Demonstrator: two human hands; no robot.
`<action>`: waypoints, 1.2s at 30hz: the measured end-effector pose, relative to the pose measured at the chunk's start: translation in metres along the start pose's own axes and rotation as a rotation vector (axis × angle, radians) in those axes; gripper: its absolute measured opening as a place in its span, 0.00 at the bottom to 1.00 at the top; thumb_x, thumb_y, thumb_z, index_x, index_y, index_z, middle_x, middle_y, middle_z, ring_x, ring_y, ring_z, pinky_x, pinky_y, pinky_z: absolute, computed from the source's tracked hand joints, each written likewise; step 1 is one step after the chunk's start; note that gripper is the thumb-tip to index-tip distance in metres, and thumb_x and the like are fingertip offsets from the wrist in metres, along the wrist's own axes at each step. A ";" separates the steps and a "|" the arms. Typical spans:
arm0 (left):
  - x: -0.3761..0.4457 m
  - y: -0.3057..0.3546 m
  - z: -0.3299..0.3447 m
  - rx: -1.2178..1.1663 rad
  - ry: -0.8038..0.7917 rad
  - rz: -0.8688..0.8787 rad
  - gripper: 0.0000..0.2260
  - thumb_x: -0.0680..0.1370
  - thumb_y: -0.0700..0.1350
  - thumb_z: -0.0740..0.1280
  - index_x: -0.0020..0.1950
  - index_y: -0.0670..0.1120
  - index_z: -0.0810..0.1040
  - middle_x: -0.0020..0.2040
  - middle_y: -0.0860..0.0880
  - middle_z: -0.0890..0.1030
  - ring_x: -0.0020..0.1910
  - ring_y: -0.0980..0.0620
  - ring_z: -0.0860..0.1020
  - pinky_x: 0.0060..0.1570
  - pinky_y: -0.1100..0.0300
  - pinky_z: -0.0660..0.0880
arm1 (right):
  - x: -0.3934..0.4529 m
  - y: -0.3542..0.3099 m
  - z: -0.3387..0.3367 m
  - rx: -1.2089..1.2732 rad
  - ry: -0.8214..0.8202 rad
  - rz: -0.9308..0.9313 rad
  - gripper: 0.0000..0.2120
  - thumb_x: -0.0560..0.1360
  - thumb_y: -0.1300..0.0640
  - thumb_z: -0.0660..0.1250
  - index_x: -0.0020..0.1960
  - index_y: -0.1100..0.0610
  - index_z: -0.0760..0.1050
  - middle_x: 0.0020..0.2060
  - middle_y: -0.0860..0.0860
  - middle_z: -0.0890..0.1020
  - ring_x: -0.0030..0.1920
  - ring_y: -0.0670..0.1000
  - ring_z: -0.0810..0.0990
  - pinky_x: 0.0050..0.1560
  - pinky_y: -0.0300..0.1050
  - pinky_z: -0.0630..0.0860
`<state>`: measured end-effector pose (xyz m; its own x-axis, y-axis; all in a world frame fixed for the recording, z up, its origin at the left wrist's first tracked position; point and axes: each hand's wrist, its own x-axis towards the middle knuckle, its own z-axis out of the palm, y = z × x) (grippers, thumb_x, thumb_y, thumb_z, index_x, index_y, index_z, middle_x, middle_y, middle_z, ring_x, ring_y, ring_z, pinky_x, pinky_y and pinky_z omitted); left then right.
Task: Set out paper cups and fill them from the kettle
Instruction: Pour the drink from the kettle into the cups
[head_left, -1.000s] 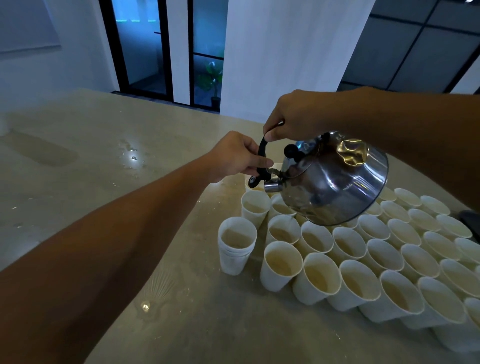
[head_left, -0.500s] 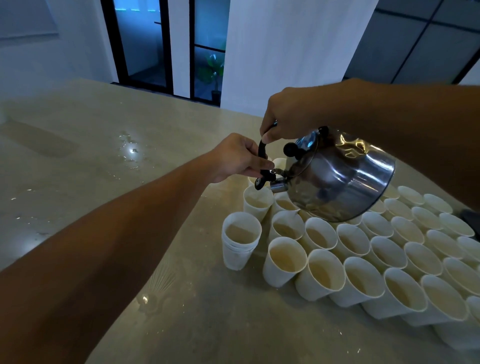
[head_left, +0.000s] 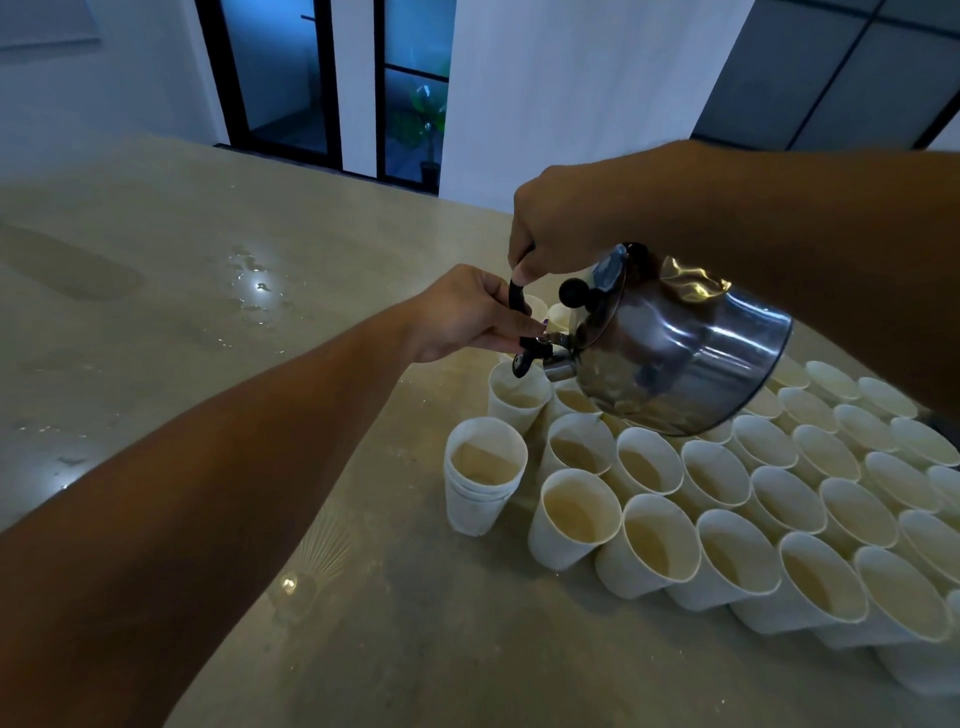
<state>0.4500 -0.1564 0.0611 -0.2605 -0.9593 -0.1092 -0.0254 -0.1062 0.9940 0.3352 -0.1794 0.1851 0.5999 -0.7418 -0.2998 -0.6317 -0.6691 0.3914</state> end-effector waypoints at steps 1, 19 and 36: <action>0.000 -0.001 0.000 -0.004 0.001 -0.003 0.14 0.72 0.31 0.73 0.56 0.28 0.78 0.48 0.38 0.84 0.49 0.43 0.85 0.46 0.59 0.82 | 0.001 0.000 0.000 -0.009 -0.006 0.001 0.16 0.80 0.43 0.63 0.55 0.52 0.83 0.48 0.49 0.84 0.49 0.56 0.81 0.56 0.54 0.79; 0.001 -0.006 0.000 -0.064 0.021 -0.012 0.17 0.72 0.29 0.72 0.60 0.28 0.76 0.51 0.35 0.83 0.49 0.44 0.85 0.43 0.60 0.81 | 0.005 -0.005 -0.002 -0.051 -0.031 0.012 0.19 0.81 0.44 0.62 0.60 0.55 0.81 0.53 0.51 0.83 0.53 0.56 0.80 0.59 0.53 0.77; 0.001 0.002 0.001 0.034 0.139 0.069 0.11 0.72 0.35 0.75 0.53 0.34 0.81 0.47 0.40 0.85 0.48 0.44 0.85 0.50 0.53 0.82 | -0.007 0.015 0.007 0.136 0.099 0.101 0.16 0.80 0.43 0.62 0.57 0.52 0.82 0.50 0.51 0.83 0.52 0.55 0.78 0.54 0.50 0.76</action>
<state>0.4487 -0.1575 0.0629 -0.1264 -0.9913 -0.0379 -0.0452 -0.0324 0.9985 0.3183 -0.1843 0.1869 0.5714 -0.8018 -0.1751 -0.7477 -0.5966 0.2915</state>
